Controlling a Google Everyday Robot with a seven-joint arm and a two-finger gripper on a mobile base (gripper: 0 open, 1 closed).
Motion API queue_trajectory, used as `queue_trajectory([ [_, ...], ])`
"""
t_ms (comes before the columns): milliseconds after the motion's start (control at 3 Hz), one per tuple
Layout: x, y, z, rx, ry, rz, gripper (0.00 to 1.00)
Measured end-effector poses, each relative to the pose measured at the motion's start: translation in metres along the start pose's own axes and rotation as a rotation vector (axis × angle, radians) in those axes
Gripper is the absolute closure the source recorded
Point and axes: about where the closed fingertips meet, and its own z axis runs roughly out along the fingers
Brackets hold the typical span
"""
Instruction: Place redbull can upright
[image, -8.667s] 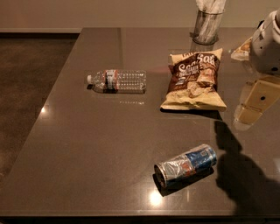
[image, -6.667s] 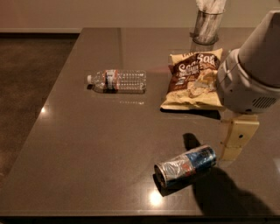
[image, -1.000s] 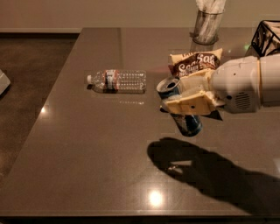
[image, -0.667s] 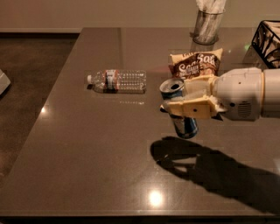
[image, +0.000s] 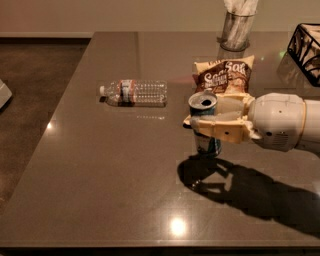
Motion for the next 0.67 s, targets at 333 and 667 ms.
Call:
queue_trajectory([
  [333,0.0081,-0.0004,-0.0044,-0.017,-0.083,-0.038,1.00],
  [667,0.0175,-0.0019,-0.0092,-0.021,-0.116,-0.041,1.00],
])
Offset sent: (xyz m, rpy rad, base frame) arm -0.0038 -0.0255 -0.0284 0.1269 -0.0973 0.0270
